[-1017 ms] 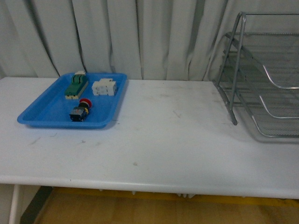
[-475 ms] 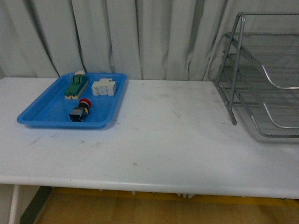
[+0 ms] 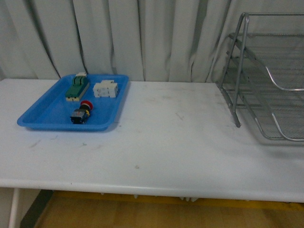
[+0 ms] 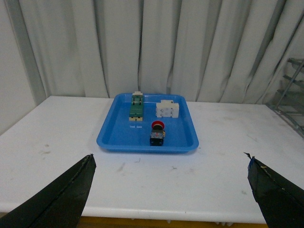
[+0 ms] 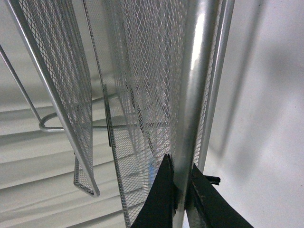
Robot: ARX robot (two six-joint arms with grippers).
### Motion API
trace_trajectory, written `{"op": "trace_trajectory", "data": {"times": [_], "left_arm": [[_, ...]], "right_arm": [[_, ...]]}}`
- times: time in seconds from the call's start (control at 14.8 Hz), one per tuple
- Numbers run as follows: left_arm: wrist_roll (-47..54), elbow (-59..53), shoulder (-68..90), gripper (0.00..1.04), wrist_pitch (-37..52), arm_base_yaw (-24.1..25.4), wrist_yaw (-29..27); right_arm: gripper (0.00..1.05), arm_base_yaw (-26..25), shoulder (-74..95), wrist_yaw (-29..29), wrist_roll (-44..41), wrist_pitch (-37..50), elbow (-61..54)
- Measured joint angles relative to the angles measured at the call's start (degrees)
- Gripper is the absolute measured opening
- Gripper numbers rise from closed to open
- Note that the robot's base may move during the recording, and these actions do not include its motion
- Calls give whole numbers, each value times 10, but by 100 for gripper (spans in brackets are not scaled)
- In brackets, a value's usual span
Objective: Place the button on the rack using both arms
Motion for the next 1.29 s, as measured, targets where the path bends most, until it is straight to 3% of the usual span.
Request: {"op": "trace_trajectory", "data": {"times": [0.95,1.29], "left_arm": [[0,0,0,98,0,0,0],[0,0,0,98,0,0,0]], "right_arm": [[7,9,-33,28,11,6,-66],[68,11,-34,-7,16,-10,-95]]}}
